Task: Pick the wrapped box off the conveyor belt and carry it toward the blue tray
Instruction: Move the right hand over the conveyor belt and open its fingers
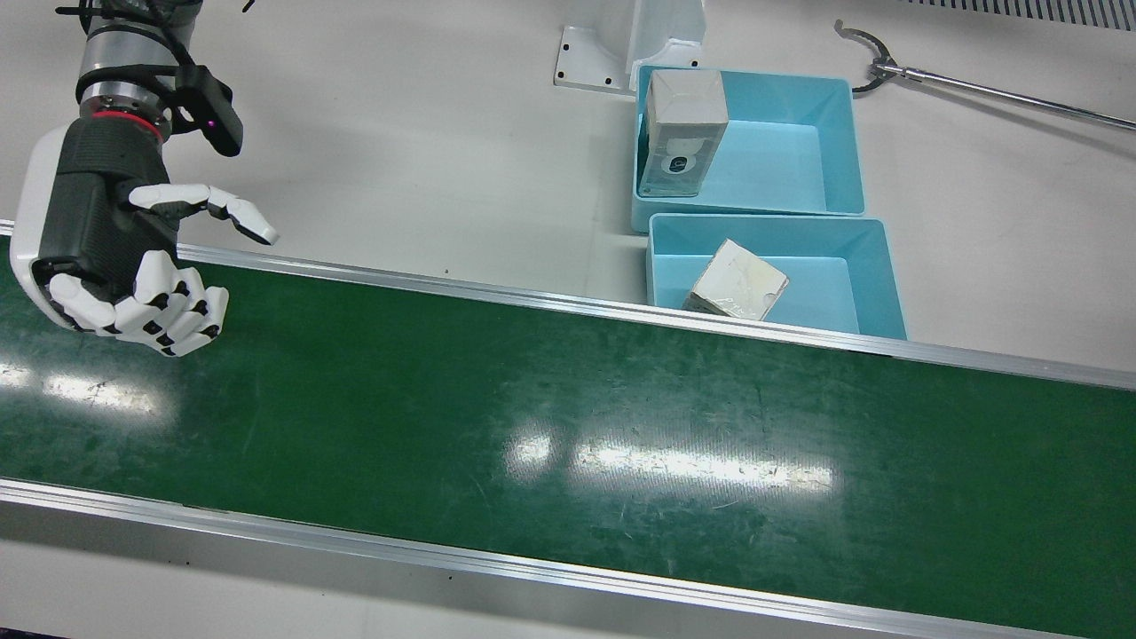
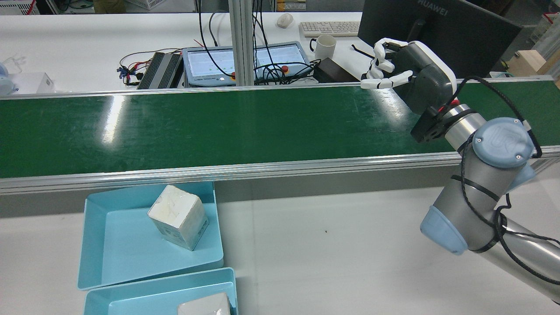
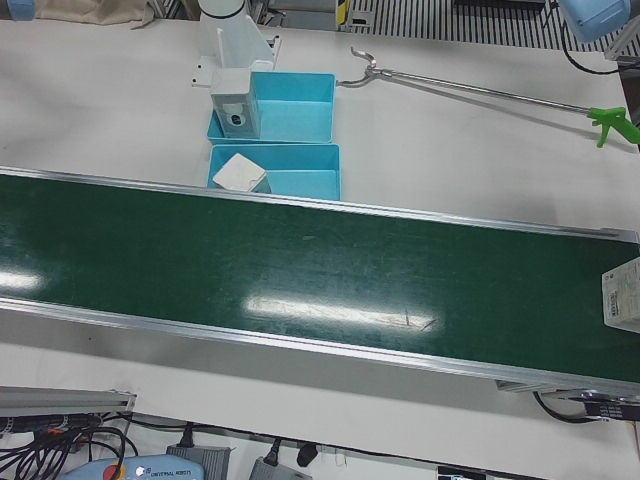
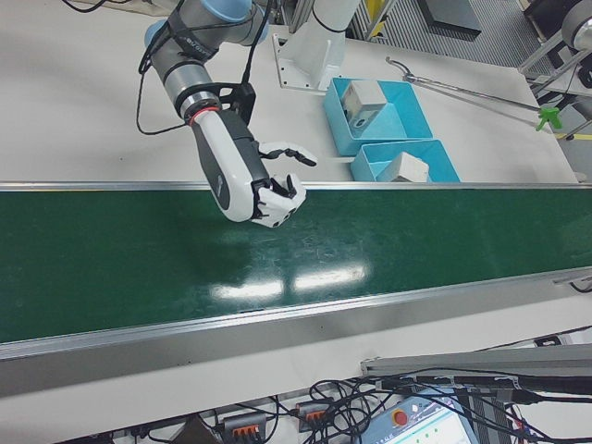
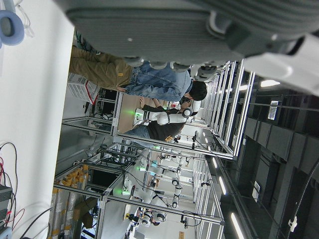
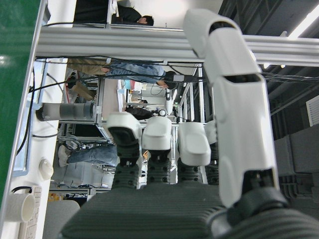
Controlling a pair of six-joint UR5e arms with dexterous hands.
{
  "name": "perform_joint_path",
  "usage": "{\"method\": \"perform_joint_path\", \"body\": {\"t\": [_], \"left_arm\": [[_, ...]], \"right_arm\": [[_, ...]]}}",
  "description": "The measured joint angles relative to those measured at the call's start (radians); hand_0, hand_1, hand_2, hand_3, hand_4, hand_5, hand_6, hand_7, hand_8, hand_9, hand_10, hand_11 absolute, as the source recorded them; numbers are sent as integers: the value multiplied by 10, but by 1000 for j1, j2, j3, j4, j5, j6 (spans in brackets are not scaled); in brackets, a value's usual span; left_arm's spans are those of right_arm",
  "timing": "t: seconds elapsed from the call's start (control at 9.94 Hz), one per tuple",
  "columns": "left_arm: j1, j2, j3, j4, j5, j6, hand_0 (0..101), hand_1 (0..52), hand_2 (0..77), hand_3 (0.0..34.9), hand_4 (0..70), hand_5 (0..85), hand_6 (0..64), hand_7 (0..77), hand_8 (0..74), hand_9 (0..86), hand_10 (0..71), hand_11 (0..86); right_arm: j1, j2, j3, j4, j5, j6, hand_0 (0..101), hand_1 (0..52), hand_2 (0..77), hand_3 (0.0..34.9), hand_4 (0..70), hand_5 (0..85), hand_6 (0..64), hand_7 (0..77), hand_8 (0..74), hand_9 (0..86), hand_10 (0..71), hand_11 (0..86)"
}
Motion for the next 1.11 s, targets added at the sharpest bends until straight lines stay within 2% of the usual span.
{"method": "perform_joint_path", "body": {"t": [0.1, 0.2, 0.3, 0.4, 0.5, 0.6, 0.7, 0.81, 0.91, 1.11], "left_arm": [[0, 0, 0, 0, 0, 0, 0, 0, 5, 0, 0, 11, 5, 5, 5, 0, 0, 5], [0, 0, 0, 0, 0, 0, 0, 0, 5, 0, 0, 11, 5, 5, 5, 0, 0, 5], [0, 0, 0, 0, 0, 0, 0, 0, 11, 0, 0, 11, 0, 5, 5, 0, 5, 5], [0, 0, 0, 0, 0, 0, 0, 0, 11, 0, 0, 11, 5, 5, 5, 0, 5, 5], [0, 0, 0, 0, 0, 0, 0, 0, 11, 0, 5, 11, 5, 5, 5, 0, 0, 5], [0, 0, 0, 0, 0, 0, 0, 0, 11, 0, 5, 11, 5, 5, 5, 0, 0, 5], [0, 0, 0, 0, 0, 0, 0, 0, 11, 0, 5, 11, 5, 5, 5, 5, 0, 5], [0, 0, 0, 0, 0, 0, 0, 0, 11, 0, 0, 11, 5, 5, 5, 5, 5, 5], [0, 0, 0, 0, 0, 0, 0, 0, 11, 0, 5, 11, 5, 5, 5, 0, 5, 5], [0, 0, 0, 0, 0, 0, 0, 0, 11, 0, 0, 11, 5, 5, 5, 0, 5, 5]], "right_arm": [[28, 10, -46, 2, -57, 22, 538, 153, 273, 0, 436, 698, 638, 698, 649, 698, 491, 649], [54, 31, -90, 4, -109, 50, 504, 180, 109, 28, 295, 562, 545, 709, 524, 556, 355, 513], [73, 53, -121, 10, -146, 73, 493, 147, 22, 74, 93, 393, 398, 551, 355, 360, 125, 327], [79, 67, -139, 25, -168, 86, 493, 147, 22, 74, 93, 393, 398, 551, 355, 360, 125, 327], [74, 77, -150, 48, -183, 93, 483, 120, 27, 111, 0, 289, 316, 469, 251, 267, 0, 235], [67, 87, -154, 62, -191, 92, 483, 125, 44, 144, 65, 158, 224, 371, 131, 158, 0, 49], [60, 99, -153, 71, -194, 78, 481, 125, 44, 115, 93, 49, 125, 284, 0, 71, 0, 16], [54, 107, -153, 85, -196, 58, 483, 136, 65, 71, 104, 98, 22, 207, 55, 11, 0, 11], [47, 111, -153, 104, -196, 39, 481, 136, 76, 0, 104, 76, 27, 114, 22, 11, 0, 11], [35, 114, -153, 123, -196, 22, 483, 136, 76, 0, 104, 82, 38, 114, 22, 11, 0, 11]]}}
